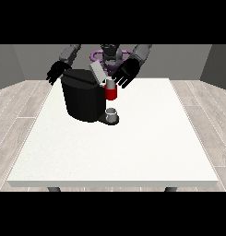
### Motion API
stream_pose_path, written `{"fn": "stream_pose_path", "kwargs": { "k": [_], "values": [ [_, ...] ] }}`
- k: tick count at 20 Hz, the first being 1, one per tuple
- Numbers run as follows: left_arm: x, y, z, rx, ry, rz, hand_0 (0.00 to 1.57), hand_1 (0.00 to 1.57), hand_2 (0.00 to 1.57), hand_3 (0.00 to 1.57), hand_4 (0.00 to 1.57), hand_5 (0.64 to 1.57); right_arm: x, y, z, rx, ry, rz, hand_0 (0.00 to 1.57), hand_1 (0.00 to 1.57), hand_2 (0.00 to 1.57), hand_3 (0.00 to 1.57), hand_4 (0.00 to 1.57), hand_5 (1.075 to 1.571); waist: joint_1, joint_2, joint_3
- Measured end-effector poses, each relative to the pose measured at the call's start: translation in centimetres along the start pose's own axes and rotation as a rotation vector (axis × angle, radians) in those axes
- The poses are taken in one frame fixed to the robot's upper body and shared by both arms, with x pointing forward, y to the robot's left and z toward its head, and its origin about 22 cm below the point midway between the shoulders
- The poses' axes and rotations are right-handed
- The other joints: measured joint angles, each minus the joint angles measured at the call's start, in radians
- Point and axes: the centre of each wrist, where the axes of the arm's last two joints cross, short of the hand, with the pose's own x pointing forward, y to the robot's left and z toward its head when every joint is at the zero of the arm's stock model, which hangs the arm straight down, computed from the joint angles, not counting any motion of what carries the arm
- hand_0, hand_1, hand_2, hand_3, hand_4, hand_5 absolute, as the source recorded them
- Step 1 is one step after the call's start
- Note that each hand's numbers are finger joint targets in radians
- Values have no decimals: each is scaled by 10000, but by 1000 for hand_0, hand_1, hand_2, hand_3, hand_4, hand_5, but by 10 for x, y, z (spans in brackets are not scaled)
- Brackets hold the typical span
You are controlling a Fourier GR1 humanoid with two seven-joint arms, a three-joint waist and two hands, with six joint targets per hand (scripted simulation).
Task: Insert the coffee pod into the coffee machine and close the lid
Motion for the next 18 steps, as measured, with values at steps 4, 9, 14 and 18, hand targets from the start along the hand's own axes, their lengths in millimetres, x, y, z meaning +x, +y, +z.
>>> {"fn": "stream_pose_path", "kwargs": {
  "k": [4,9,14,18],
  "values": [
    [-4,-2,1,-51,49,34,1220,1220,1252,1152,467,1571,-5,1,4,-38,32,-46,0,0,0,0,403,1571,18,23,6],
    [-3,4,0,-189,55,53,1129,1129,1167,1028,443,1571,-3,5,3,-40,70,7,0,0,0,0,380,1571,-31,158,-2],
    [-5,9,1,-110,14,-198,1085,1085,1132,956,403,1571,2,5,0,-2,-78,8,0,0,0,0,438,1571,-99,238,-1],
    [-8,9,2,-107,60,-315,1058,1058,1125,961,367,1571,5,10,1,53,-93,-16,0,0,0,0,463,1571,-141,183,-7]
  ]
}}
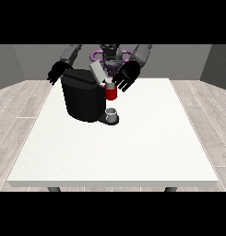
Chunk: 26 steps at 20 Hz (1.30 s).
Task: Insert the coffee pod into the coffee machine and close the lid
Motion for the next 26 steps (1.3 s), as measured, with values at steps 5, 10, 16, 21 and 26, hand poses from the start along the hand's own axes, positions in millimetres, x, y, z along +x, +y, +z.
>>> {"fn": "stream_pose_path", "kwargs": {
  "k": [5,10,16,21,26],
  "values": [
    [7,4,-2,86,-247,-154,1018,1018,1086,904,369,1571,-4,3,0,-57,-178,22,0,0,0,0,465,1571,140,104,0],
    [4,1,0,-333,-393,-616,0,0,0,0,0,1571,-4,-2,-1,-200,-43,40,0,0,0,0,435,1571,170,19,13],
    [6,-1,-1,-642,-410,-1151,0,0,0,0,0,1571,-9,1,0,-315,94,75,0,0,0,0,344,1571,291,-68,15],
    [6,-8,0,-984,-404,-1140,0,0,0,0,0,1571,-16,-7,2,-455,312,52,0,0,0,0,416,1571,422,-323,7],
    [1,-12,2,-1130,-188,-1041,0,0,0,0,0,1571,-20,-5,7,-432,440,90,0,0,0,0,427,1571,461,-596,1]
  ]
}}
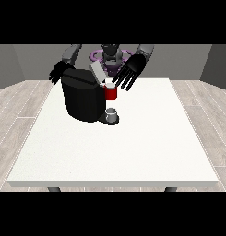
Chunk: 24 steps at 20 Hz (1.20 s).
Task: Insert the coffee pod into the coffee machine and close the lid
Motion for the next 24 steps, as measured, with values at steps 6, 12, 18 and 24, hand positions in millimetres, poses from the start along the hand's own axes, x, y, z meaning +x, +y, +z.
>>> {"fn": "stream_pose_path", "kwargs": {
  "k": [6,12,18,24],
  "values": [
    [-16,-22,8,-263,105,604,0,0,0,0,0,1571,-13,-7,15,-175,433,-179,0,0,0,0,430,1571,262,-675,-3],
    [-25,-68,14,-128,196,3719,0,0,0,0,261,1571,-30,-24,31,-638,1002,-182,0,0,0,0,488,1571,905,-1821,-9],
    [-45,-140,38,-262,557,6996,0,0,0,0,0,1571,-37,-47,47,-604,1353,428,0,0,0,0,349,1571,1715,-3132,-11],
    [-62,-196,71,-251,1443,9030,0,0,0,0,90,1571,-13,-55,38,370,1331,552,0,0,0,0,0,1571,2208,-4227,-12]
  ]
}}
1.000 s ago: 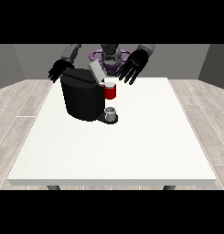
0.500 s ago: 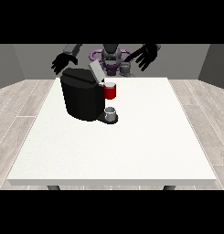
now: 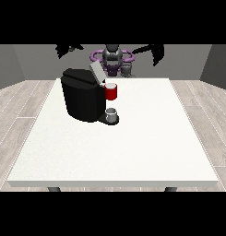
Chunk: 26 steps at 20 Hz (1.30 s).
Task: Insert the coffee pod into the coffee machine and close the lid
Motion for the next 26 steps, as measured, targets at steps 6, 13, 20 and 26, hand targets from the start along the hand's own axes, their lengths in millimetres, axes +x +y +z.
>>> {"fn": "stream_pose_path", "kwargs": {
  "k": [6,13,20,26],
  "values": [
    [-21,-18,15,-229,301,1140,0,0,0,0,0,1571,23,-7,-13,493,-420,179,0,0,0,0,0,1571,825,-276,4],
    [-36,-32,34,-376,76,2179,0,0,0,0,0,1571,40,6,-26,1189,-714,646,0,0,0,0,215,1571,1500,-104,7],
    [-30,-27,50,-322,-401,2423,0,0,0,0,0,1571,47,21,-40,1598,-875,774,0,0,0,0,0,1571,1844,393,8],
    [-25,-37,66,-208,-655,2658,0,0,0,0,0,1571,41,7,-55,1433,-860,488,0,0,0,0,0,1571,2083,934,10]
  ]
}}
